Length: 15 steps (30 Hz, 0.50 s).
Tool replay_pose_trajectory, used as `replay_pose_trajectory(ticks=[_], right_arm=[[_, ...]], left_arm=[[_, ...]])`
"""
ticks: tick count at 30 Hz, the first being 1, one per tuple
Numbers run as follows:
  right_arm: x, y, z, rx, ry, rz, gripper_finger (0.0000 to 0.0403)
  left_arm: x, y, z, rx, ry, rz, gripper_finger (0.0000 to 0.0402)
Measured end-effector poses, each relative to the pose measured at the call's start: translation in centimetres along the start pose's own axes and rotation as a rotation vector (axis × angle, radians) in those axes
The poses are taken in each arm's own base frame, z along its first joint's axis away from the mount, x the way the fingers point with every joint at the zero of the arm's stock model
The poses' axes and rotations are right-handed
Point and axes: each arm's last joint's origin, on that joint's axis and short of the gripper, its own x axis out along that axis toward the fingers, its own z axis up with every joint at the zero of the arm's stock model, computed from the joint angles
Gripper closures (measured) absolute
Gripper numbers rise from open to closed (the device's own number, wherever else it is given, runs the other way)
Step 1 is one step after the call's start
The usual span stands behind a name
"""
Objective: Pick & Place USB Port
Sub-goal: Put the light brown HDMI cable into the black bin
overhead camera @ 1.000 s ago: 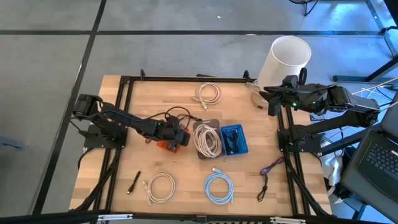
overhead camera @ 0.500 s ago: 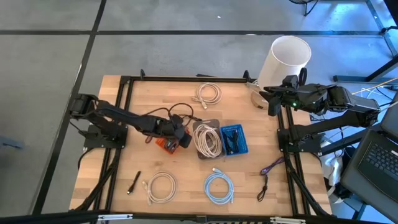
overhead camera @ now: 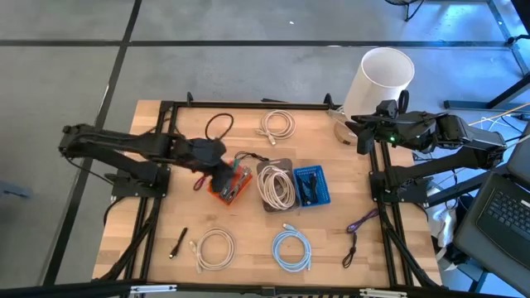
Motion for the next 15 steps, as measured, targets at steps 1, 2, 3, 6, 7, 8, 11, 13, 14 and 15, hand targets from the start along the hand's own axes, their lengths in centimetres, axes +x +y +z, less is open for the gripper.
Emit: replay_pose_trajectory(ticks=[1,2,3,6,7,8,11,13,14,15], right_arm=[[0.0,0.0,0.0,-0.002,0.001,0.000,0.0239],[0.0,0.0,0.0,-0.004,0.002,-0.001,0.0239],[0.0,0.0,0.0,-0.004,0.001,-0.001,0.0239],[0.0,0.0,0.0,-0.012,0.002,-0.002,0.0239],[0.0,0.0,0.0,-0.015,0.001,-0.001,0.0239],[0.0,0.0,0.0,-0.016,0.001,-0.001,0.0239],[0.0,0.0,0.0,-0.015,0.001,-0.001,0.0239],[0.0,0.0,0.0,-0.006,0.001,-0.001,0.0239],[0.0,0.0,0.0,-0.001,0.001,-0.001,0.0239],[0.0,0.0,0.0,0.000,0.001,-0.001,0.0239]], left_arm=[[-0.4,-0.2,-0.3,0.006,0.042,-0.051,0.0258],[-0.7,-0.3,-0.7,0.009,0.090,-0.078,0.0258],[-0.9,-0.4,-1.2,0.012,0.142,-0.095,0.0258],[-1.2,-0.5,-2.9,0.012,0.298,-0.080,0.0259],[-1.3,-0.3,-3.5,-0.001,0.349,-0.038,0.0259],[-1.3,0.0,-4.1,-0.017,0.394,0.017,0.0259],[-2.1,1.4,-5.4,-0.102,0.454,0.269,0.0259],[-2.5,1.9,-5.9,-0.139,0.464,0.377,0.0259],[-2.7,2.0,-6.1,-0.138,0.475,0.400,0.0259],[-2.7,1.9,-6.4,-0.124,0.486,0.403,0.0259]])
